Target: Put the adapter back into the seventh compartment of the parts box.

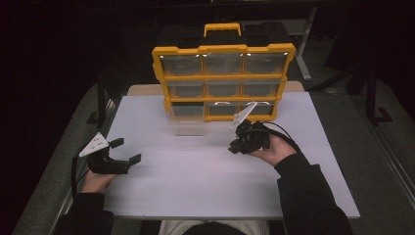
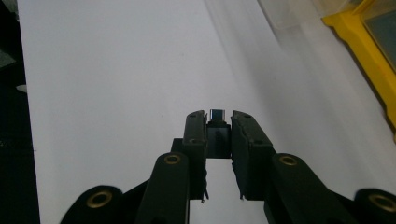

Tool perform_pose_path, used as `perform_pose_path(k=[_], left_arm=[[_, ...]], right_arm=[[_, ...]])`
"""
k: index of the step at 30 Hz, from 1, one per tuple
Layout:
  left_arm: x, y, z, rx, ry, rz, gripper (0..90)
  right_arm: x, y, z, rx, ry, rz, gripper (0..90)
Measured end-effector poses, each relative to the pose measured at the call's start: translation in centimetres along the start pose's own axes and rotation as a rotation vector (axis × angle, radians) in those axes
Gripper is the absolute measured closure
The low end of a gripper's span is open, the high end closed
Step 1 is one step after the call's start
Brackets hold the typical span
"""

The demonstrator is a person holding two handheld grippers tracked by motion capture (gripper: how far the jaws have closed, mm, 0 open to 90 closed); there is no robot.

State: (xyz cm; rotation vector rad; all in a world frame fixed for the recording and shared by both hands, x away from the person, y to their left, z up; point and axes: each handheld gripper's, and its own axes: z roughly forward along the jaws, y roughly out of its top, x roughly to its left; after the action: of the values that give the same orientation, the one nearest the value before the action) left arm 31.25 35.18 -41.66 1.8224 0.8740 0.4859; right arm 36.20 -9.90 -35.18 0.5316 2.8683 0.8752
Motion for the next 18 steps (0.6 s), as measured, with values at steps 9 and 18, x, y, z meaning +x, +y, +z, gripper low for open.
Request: perform_pose_path(k=[9,18], left_arm=[[0.0,0.0,0.0,-0.003,0.000,-0.002,0.0],[0.0,0.0,-0.1,-0.005,0.001,-0.004,0.0]], right_arm=[[-0.4,1.3,-1.1,-0.013,-0.011,-0.006,74.7],[-0.5,3.0,-1.8,-0.017,-0.015,-0.038,74.7]])
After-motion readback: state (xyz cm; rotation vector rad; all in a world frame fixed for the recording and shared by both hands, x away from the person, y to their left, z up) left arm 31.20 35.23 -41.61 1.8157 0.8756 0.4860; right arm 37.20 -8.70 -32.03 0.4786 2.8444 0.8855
